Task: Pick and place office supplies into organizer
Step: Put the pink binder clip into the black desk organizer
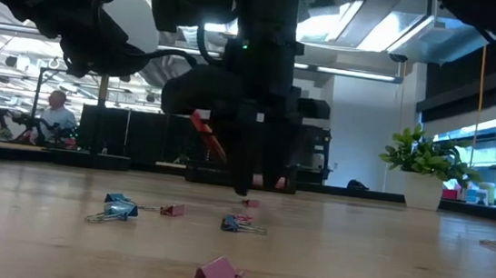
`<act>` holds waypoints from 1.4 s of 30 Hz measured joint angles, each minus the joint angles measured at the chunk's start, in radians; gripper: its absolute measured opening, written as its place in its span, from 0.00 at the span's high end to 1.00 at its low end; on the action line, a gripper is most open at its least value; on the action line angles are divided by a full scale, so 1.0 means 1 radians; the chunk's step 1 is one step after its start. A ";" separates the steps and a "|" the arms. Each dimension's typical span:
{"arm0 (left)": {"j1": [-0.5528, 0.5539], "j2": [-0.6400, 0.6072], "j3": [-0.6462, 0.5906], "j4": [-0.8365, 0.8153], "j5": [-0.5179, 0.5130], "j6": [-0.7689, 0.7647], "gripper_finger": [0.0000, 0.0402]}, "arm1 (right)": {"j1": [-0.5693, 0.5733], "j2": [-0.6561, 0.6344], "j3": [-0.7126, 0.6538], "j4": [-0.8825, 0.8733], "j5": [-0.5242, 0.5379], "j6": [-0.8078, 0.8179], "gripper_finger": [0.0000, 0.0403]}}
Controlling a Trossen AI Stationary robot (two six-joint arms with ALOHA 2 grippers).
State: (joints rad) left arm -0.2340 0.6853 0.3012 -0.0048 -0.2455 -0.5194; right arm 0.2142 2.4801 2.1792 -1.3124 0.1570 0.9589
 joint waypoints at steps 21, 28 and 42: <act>0.000 0.000 0.000 0.000 0.000 -0.001 0.60 | -0.002 0.000 -0.030 0.058 -0.045 0.002 0.53; 0.000 0.000 0.000 0.000 0.000 0.000 0.60 | -0.015 -0.011 -0.086 0.111 -0.083 0.002 0.53; 0.000 0.000 0.000 0.000 0.000 0.017 0.60 | -0.015 -0.004 -0.068 0.118 -0.065 -0.186 0.53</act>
State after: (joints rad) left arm -0.2340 0.6850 0.3012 -0.0048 -0.2455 -0.5022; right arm 0.1990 2.4766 2.1108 -1.1946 0.0918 0.7726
